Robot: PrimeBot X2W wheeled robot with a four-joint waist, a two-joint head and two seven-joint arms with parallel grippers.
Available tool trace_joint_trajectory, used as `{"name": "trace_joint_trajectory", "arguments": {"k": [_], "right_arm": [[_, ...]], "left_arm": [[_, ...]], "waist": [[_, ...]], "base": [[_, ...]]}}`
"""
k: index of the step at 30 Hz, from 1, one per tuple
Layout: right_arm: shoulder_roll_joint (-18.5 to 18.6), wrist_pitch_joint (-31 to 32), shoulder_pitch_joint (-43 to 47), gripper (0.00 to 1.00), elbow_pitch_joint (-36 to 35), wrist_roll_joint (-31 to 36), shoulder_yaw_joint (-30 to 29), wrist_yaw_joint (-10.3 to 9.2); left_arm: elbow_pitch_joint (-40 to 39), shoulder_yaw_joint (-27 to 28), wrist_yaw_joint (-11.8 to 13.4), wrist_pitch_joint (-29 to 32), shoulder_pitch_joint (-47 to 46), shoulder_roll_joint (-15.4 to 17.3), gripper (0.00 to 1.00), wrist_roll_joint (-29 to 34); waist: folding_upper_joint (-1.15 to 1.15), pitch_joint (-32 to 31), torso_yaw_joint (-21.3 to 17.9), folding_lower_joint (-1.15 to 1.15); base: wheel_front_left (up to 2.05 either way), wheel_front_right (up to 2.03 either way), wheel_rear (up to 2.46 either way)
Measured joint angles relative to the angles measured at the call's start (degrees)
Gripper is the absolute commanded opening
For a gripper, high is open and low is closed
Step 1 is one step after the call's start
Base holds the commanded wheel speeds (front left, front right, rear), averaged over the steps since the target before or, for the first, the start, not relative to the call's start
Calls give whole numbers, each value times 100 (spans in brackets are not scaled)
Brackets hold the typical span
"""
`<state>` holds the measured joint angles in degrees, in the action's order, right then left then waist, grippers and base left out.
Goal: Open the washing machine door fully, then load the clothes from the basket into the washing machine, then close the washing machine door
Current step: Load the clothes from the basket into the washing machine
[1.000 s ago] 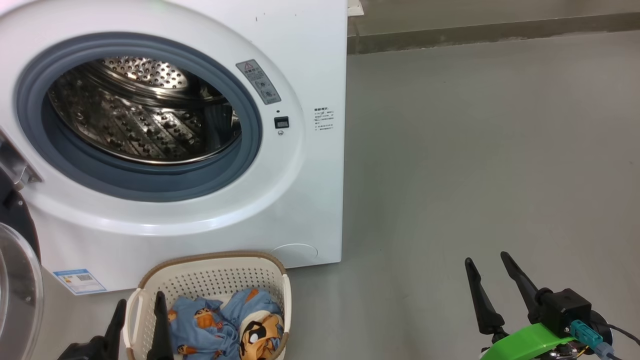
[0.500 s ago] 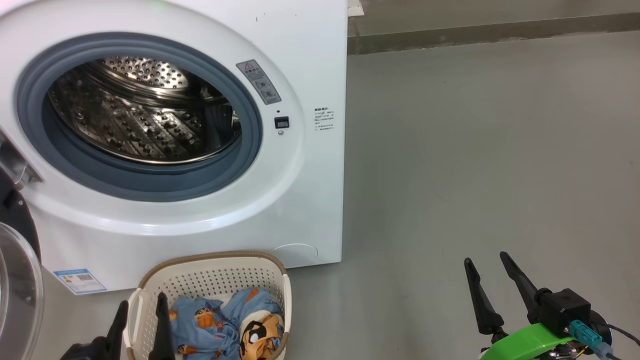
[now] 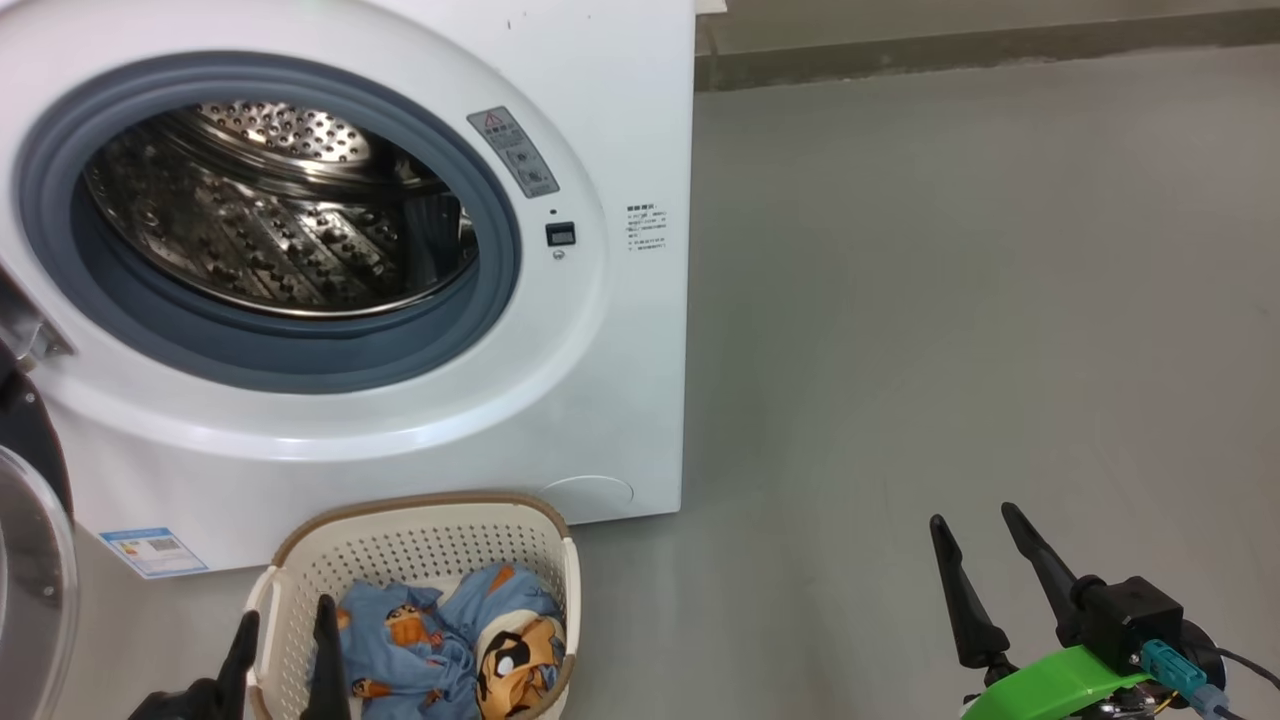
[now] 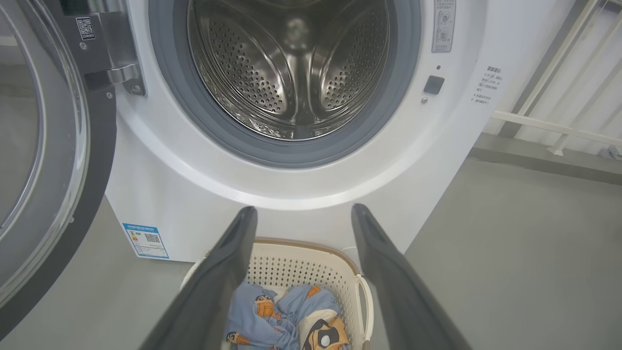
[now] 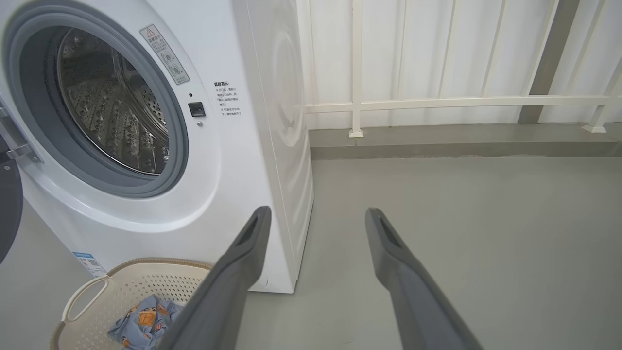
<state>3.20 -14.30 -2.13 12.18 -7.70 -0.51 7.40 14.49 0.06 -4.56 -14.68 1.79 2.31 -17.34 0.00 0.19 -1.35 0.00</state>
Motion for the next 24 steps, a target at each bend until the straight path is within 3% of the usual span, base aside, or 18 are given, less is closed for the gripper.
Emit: {"name": "trace_joint_trajectory", "arguments": {"k": [12, 24], "right_arm": [[48, 0, -80, 100, -135, 10, -127, 0], [41, -1, -510, 100, -320, 10, -183, 0]], "left_arm": [[453, -165, -16, 5, -456, -2, 100, 0], [1671, -271, -133, 5, -1571, 42, 100, 308]], "waist": [[0, 600, -116, 0], [0, 1641, -366, 0]], "base": [[0, 0, 0], [0, 0, 0]]}}
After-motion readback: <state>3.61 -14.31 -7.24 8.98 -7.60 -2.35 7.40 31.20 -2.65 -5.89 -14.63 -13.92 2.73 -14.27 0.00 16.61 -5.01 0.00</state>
